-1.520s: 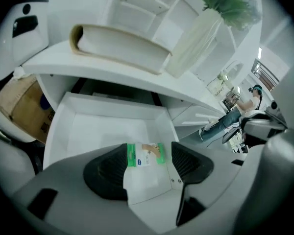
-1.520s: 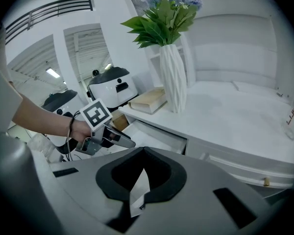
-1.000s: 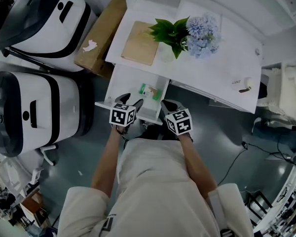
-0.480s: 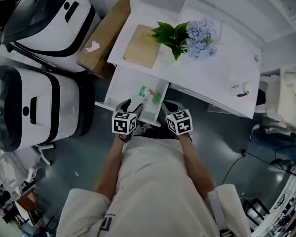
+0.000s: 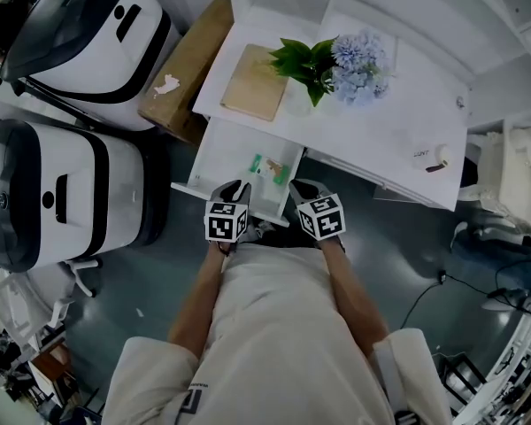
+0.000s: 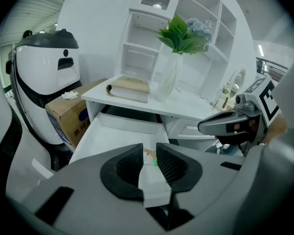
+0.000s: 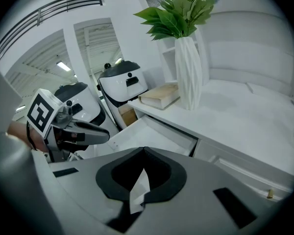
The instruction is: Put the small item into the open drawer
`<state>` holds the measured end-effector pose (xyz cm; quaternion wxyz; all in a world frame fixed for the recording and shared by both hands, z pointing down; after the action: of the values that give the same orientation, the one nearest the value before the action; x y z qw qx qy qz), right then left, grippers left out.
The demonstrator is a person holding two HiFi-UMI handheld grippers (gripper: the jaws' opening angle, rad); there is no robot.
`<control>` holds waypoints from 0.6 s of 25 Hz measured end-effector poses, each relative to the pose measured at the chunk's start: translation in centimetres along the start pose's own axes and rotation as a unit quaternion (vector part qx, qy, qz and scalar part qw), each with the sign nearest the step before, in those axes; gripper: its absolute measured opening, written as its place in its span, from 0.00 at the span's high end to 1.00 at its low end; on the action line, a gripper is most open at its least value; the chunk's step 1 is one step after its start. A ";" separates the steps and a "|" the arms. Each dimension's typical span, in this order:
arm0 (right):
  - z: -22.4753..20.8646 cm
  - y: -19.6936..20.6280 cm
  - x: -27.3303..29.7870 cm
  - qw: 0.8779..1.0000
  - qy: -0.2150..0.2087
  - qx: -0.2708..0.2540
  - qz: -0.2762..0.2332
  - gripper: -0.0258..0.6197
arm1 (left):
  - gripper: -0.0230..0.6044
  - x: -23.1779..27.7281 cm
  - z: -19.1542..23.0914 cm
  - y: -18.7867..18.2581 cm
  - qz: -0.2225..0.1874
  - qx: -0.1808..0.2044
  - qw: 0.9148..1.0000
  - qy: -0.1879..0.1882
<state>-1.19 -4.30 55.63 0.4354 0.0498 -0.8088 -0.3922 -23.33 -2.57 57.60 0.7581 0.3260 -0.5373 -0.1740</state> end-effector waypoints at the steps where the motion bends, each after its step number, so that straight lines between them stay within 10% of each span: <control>1: 0.1 0.0 0.0 1.000 -0.001 -0.001 0.000 0.92 | 0.83 0.0 0.1 0.1 -0.002 -0.002 1.000 -0.002; 15: 0.1 0.6 0.3 1.000 -0.007 -0.004 0.014 0.92 | 0.94 0.0 0.2 0.3 -0.004 -0.007 1.000 -0.001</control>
<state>-1.34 -3.92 56.24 0.4354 0.0340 -0.8110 -0.3893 -23.53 -2.37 57.84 0.7592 0.3227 -0.5353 -0.1812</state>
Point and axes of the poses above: the fingertips, and each gripper's own axes: x forward along the fingers, z to its left, y out of its underside, the point moved 10 cm from there along -x, backward along the fingers, and after that the axes turned 5 degrees about -y, right-handed, at the moved point
